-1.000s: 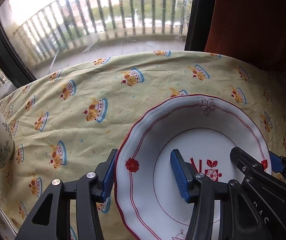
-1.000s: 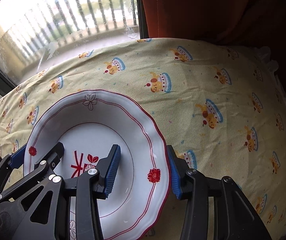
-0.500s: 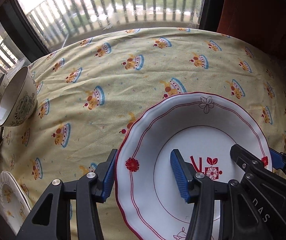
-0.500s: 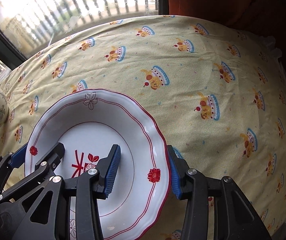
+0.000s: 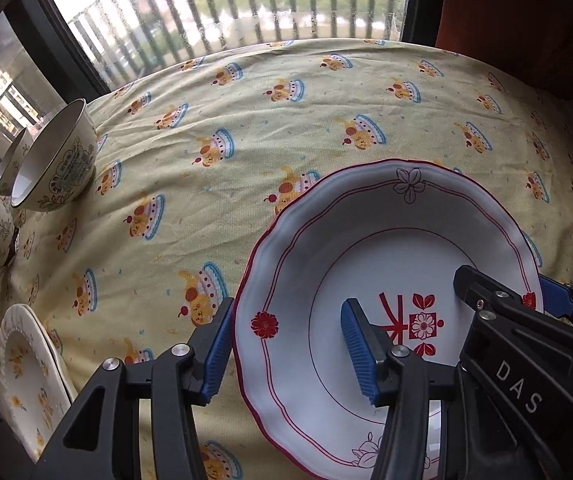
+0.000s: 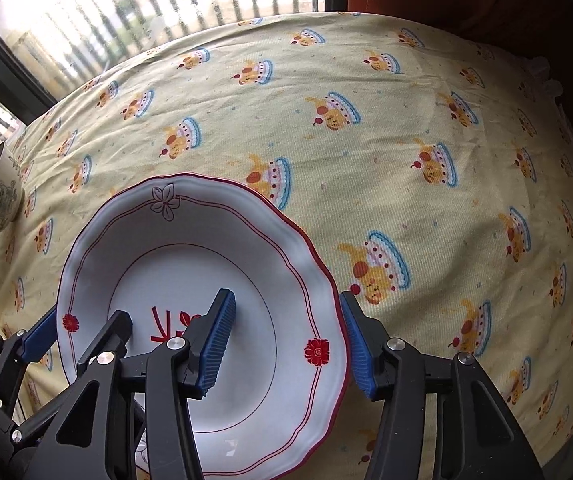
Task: Organize plates and bowls
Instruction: 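Lift the red-rimmed plate and carry it over the flower plate stack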
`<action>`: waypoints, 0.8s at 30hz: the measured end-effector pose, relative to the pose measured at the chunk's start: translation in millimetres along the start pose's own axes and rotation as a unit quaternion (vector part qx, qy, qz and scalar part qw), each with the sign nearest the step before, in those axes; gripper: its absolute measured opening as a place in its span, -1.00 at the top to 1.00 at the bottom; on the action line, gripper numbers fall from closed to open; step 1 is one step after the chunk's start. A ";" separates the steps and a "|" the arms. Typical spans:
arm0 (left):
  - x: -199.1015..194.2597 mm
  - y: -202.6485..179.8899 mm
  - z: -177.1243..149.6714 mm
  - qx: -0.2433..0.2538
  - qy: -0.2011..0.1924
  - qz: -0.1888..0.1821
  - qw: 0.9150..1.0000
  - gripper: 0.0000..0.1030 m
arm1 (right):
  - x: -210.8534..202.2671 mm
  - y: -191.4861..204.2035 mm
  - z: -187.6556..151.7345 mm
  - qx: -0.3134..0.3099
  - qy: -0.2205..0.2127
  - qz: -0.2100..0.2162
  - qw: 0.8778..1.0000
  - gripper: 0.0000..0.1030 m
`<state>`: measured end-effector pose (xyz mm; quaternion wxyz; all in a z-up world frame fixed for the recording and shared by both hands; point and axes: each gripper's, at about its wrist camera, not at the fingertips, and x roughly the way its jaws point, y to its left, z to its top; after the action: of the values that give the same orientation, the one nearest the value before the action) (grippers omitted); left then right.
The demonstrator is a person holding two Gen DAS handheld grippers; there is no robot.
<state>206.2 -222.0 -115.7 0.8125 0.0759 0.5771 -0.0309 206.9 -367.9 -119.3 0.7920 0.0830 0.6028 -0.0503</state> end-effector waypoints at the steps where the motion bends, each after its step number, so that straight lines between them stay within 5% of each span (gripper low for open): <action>1: -0.4 1.1 -0.2 0.002 -0.001 0.000 1.000 -0.04 | 0.6 1.7 0.8 -0.004 -0.002 -0.003 1.000 -0.11; 14: -22.7 17.2 -17.8 0.005 -0.011 -0.027 1.000 -0.04 | -28.3 17.9 -21.8 -0.006 -0.019 -0.037 0.999 -0.12; 24: -54.0 70.4 -44.7 -0.019 -0.023 -0.042 0.999 -0.04 | -62.3 68.2 -52.5 -0.008 -0.041 -0.035 0.999 -0.11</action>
<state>156.2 -147.5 -73.0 0.8247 0.0352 0.5618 -0.0556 152.8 -292.2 -68.1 0.8146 0.0537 0.5725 -0.0766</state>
